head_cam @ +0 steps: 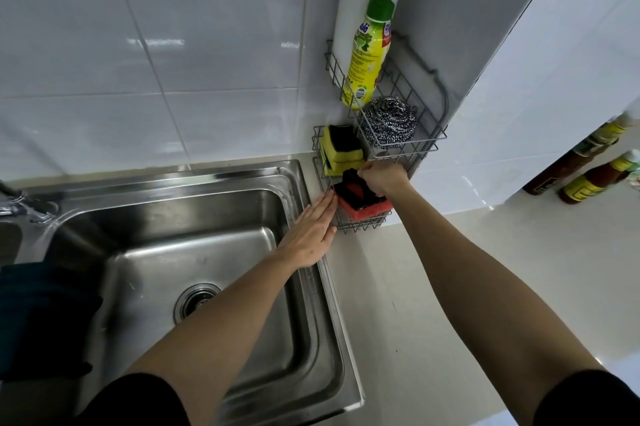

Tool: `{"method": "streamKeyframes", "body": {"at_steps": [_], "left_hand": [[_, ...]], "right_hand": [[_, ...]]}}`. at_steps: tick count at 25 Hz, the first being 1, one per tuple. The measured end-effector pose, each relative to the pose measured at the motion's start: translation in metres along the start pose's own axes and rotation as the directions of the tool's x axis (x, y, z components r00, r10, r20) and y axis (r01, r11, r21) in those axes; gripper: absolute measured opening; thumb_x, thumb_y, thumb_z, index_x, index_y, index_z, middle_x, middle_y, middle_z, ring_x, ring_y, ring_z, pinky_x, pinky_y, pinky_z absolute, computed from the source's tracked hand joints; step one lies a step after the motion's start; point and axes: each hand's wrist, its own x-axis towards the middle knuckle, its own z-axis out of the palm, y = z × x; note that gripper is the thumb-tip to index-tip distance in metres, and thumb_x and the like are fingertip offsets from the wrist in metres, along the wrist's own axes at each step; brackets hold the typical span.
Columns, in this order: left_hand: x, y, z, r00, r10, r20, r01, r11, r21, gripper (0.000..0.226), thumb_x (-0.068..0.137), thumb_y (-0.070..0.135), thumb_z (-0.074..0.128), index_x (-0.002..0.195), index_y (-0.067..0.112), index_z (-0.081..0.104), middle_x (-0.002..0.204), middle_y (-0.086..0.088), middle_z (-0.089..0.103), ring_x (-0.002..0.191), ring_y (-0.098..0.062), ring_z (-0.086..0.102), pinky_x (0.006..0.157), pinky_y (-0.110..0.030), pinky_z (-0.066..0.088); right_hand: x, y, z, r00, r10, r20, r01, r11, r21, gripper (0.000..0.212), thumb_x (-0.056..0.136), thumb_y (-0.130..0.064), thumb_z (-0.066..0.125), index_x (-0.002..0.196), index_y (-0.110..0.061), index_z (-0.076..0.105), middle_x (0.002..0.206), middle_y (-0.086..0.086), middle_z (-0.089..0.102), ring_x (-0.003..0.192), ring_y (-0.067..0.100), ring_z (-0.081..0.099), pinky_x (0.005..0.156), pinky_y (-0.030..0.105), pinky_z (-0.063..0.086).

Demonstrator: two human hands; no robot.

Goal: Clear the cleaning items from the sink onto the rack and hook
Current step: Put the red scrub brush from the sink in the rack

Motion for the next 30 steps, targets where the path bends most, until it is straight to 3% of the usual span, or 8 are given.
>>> {"method": "streamKeyframes", "body": {"at_steps": [4,10,13,17,25,30], "left_hand": [[-0.001,-0.002,-0.001,1.0,0.012,0.012,-0.013,1.0,0.006,0.063,0.102,0.029,0.028,0.151,0.017,-0.007,0.161,0.002,-0.012,0.147,-0.011,-0.014,0.123,-0.036,0.001],[-0.001,-0.004,0.0,1.0,0.019,0.017,-0.019,1.0,0.003,0.063,0.102,0.028,0.029,0.151,0.019,-0.009,0.16,0.003,-0.015,0.147,-0.011,-0.016,0.123,-0.036,0.0],[-0.001,-0.005,0.0,1.0,0.018,0.023,-0.018,1.0,-0.008,0.064,0.101,0.027,0.03,0.151,0.02,-0.009,0.16,0.004,-0.015,0.147,-0.01,-0.016,0.123,-0.037,0.0],[-0.002,-0.004,-0.001,1.0,0.018,0.022,-0.018,1.0,0.002,0.063,0.101,0.027,0.03,0.151,0.019,-0.009,0.161,0.003,-0.014,0.147,-0.01,-0.016,0.123,-0.037,0.001],[-0.002,-0.004,-0.003,0.999,0.024,0.022,-0.024,0.999,0.027,0.062,0.102,0.027,0.029,0.151,0.019,-0.008,0.161,0.004,-0.014,0.146,-0.009,-0.016,0.123,-0.035,-0.001],[-0.004,-0.002,-0.008,1.0,0.014,0.017,-0.015,0.997,0.069,0.062,0.102,0.032,0.031,0.152,0.02,-0.003,0.161,0.003,-0.01,0.147,-0.011,-0.012,0.123,-0.037,0.001]], "right_hand": [[0.002,0.008,0.012,0.999,-0.039,-0.034,0.041,0.997,0.059,0.028,0.093,-0.024,0.054,0.115,-0.012,0.066,0.109,0.013,0.069,0.089,0.035,0.072,0.085,0.046,0.058],[0.007,0.016,0.03,0.996,-0.007,-0.091,0.024,0.981,0.191,0.024,0.09,-0.019,0.058,0.113,-0.015,0.066,0.115,0.013,0.068,0.098,0.039,0.069,0.084,0.052,0.057],[-0.001,0.024,0.039,0.996,-0.005,-0.094,0.021,0.984,0.177,0.028,0.09,-0.018,0.058,0.117,-0.018,0.063,0.118,0.013,0.068,0.102,0.037,0.067,0.087,0.051,0.056],[-0.006,0.029,0.041,0.993,-0.033,-0.117,0.036,0.999,0.029,0.03,0.092,-0.017,0.055,0.122,-0.018,0.06,0.119,0.013,0.067,0.109,0.035,0.063,0.094,0.041,0.052],[-0.008,0.033,0.038,0.984,-0.085,-0.155,0.078,0.996,-0.051,0.021,0.092,-0.018,0.058,0.113,-0.016,0.062,0.113,0.013,0.069,0.105,0.035,0.064,0.088,0.038,0.051],[-0.02,0.036,0.036,0.953,-0.195,-0.233,0.168,0.977,-0.129,0.02,0.091,-0.02,0.057,0.11,-0.018,0.064,0.109,0.009,0.07,0.099,0.034,0.065,0.081,0.037,0.051]]}}
